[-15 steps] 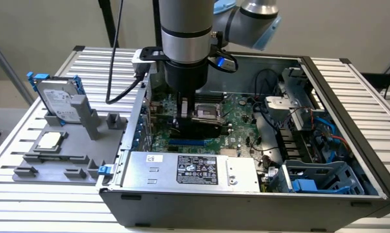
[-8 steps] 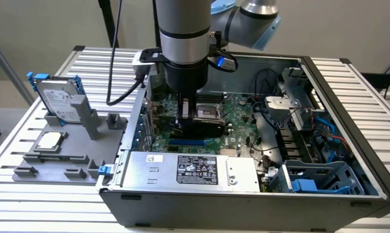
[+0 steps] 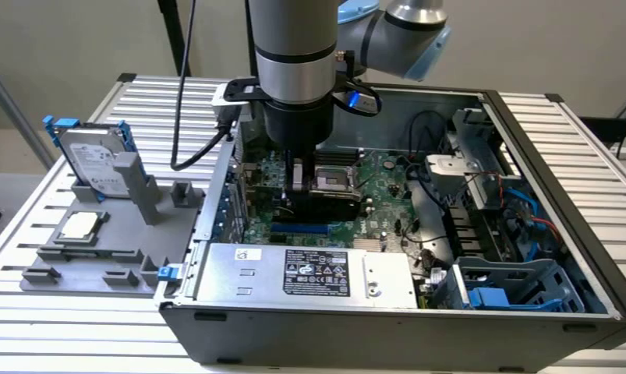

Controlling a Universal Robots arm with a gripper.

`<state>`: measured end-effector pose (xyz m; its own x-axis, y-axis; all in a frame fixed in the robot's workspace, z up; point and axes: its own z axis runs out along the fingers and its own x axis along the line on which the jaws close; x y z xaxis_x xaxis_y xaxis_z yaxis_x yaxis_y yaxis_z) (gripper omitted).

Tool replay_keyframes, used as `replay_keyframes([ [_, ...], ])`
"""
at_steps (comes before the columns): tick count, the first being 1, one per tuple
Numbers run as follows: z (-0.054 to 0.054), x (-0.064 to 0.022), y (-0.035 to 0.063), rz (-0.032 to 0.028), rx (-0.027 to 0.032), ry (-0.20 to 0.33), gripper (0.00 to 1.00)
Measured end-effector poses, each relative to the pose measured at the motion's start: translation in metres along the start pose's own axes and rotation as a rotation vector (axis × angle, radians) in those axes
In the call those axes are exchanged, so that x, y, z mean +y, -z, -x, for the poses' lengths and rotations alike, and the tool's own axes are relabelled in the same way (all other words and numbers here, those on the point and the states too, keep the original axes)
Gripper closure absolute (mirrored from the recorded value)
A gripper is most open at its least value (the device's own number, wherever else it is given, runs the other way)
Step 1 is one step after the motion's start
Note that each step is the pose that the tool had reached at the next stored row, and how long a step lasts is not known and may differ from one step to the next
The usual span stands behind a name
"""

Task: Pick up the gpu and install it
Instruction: 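Insert the gpu into the slot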

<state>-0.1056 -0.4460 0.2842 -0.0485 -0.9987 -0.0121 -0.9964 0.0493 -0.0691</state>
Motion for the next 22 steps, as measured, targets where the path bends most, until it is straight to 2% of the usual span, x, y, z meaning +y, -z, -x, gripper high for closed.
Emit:
replay_keyframes([
  [6, 0.0, 0.0005, -0.0005, -0.0001, 0.0, 0.0, 0.73],
  [22, 0.003, 0.0077, -0.0146, 0.0, 0.0002, -0.001, 0.73],
])
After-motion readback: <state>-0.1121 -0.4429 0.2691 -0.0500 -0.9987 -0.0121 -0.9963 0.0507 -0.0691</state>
